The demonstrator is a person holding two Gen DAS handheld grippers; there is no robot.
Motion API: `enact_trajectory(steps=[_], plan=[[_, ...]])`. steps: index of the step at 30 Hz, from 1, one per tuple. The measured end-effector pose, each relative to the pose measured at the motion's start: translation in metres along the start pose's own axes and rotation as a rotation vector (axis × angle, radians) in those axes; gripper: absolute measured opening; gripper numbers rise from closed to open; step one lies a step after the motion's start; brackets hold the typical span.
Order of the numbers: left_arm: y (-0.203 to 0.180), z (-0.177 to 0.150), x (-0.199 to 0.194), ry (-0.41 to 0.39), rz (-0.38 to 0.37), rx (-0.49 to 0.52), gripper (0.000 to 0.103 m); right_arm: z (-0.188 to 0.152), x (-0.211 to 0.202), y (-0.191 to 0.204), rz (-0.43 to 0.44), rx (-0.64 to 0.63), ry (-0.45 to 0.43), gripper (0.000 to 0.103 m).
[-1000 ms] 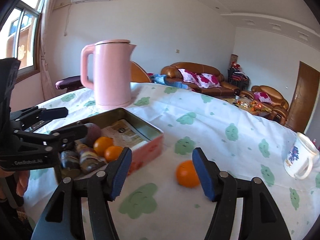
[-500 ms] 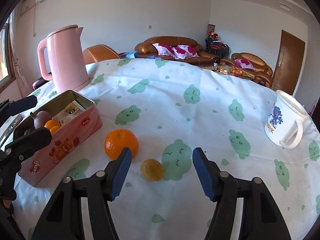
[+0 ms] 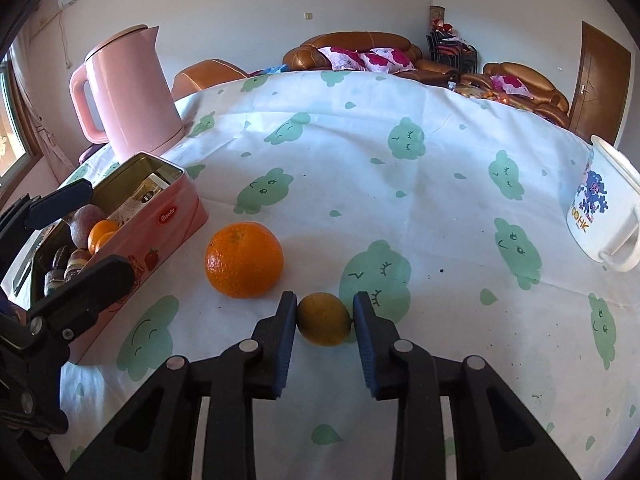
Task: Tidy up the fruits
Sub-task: 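Grasp a small yellow citrus with the right tool while the left tool grasps an orange, then lift and carry the yellow citrus with the right tool while the left tool carries the orange toward the tin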
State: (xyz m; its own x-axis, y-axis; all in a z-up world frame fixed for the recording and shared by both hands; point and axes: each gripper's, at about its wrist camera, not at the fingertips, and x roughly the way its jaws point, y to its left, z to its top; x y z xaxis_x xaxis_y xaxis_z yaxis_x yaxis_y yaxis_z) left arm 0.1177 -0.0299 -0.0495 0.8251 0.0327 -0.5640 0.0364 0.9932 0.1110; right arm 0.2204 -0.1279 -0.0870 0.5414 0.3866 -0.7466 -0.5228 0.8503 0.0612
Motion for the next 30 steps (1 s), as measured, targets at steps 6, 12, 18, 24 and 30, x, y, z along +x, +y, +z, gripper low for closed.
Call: enact_trajectory(steps=[6,12,18,24,30], plan=[[-0.014,0.005,0.012,0.033,-0.025,0.012,0.094,-0.003,-0.024,-0.011,-0.101,0.059,-0.11,0.03],[-0.035,0.009,0.035,0.093,-0.068,0.053,0.08,-0.005,-0.034,-0.032,-0.125,0.161,-0.16,0.03],[-0.043,0.009,0.064,0.186,-0.096,0.057,0.062,-0.005,-0.035,-0.032,-0.129,0.166,-0.17,0.031],[-0.043,0.008,0.081,0.247,-0.115,0.041,0.05,-0.005,-0.035,-0.033,-0.113,0.168,-0.173,0.031],[-0.042,0.009,0.071,0.202,-0.132,0.038,0.05,-0.007,-0.039,-0.031,-0.106,0.158,-0.193,0.031]])
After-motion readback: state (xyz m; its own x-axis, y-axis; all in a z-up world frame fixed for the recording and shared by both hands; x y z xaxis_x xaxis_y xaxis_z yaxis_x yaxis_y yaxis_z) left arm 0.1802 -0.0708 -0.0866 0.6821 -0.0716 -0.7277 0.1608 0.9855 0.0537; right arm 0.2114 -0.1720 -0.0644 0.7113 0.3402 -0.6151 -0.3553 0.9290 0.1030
